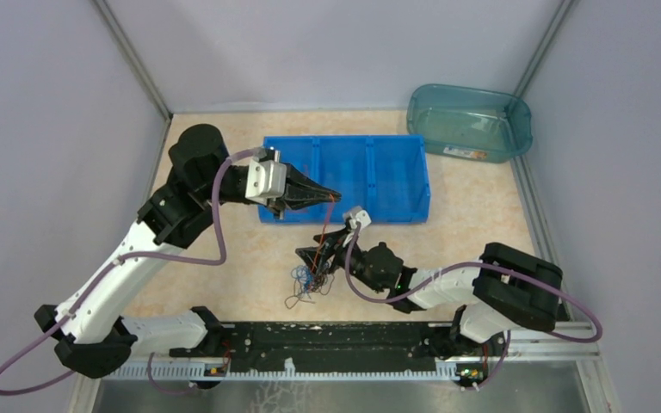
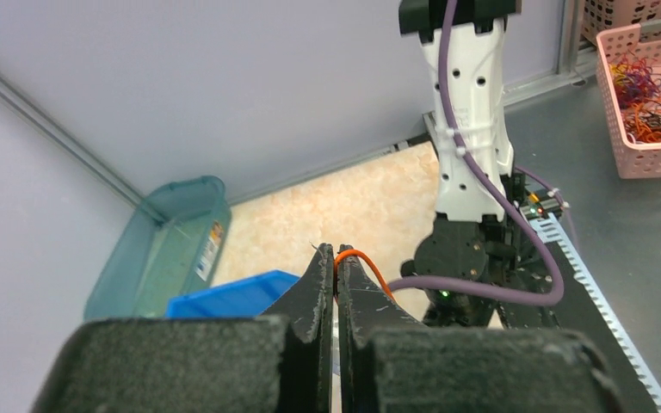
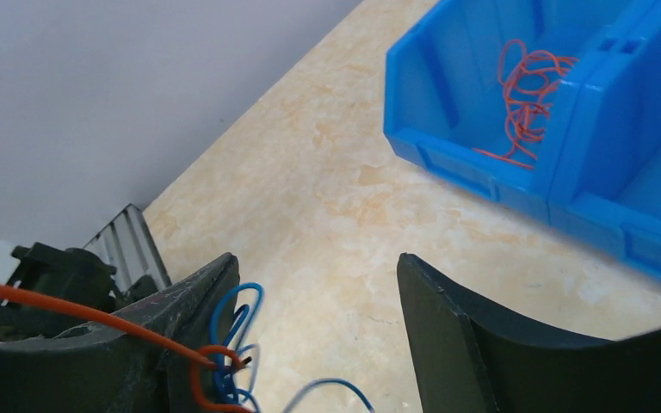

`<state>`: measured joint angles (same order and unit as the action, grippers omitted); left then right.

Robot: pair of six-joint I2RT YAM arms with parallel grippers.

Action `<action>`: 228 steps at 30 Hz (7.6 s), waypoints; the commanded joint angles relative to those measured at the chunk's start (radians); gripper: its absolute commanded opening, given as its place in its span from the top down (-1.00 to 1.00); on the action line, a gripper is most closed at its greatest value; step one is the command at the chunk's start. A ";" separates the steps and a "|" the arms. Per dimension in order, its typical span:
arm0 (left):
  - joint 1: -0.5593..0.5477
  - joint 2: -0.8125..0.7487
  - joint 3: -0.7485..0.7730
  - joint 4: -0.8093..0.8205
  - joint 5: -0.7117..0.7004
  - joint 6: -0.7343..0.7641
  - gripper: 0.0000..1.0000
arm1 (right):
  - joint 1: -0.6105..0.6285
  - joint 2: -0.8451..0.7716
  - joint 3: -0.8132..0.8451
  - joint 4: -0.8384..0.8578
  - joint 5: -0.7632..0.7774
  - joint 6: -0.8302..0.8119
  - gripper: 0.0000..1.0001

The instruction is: Untangle the cables

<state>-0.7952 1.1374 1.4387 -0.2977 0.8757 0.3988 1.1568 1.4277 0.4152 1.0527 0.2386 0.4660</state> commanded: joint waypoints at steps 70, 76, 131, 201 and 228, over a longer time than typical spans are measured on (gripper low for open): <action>-0.007 0.105 0.404 0.367 -0.658 0.782 1.00 | 0.013 0.034 -0.195 -0.085 0.254 0.144 0.99; 0.029 0.081 0.206 0.321 -0.780 0.788 1.00 | 0.012 -0.123 -0.153 -0.284 0.269 0.109 0.97; 0.406 0.381 -0.128 0.308 -0.635 0.363 1.00 | 0.013 -0.301 -0.090 -0.517 0.227 0.112 0.92; -0.313 -0.191 -0.554 0.262 -0.259 0.460 -0.22 | 0.013 -0.166 0.207 -0.687 0.089 0.086 0.99; -0.370 -0.314 -0.589 0.332 -0.350 0.452 -0.06 | 0.010 -0.104 0.202 -0.708 0.126 0.111 1.00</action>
<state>-1.1336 0.8692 0.8265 -0.0978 0.4606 0.8402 1.1633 1.2934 0.5858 0.3794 0.3435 0.5697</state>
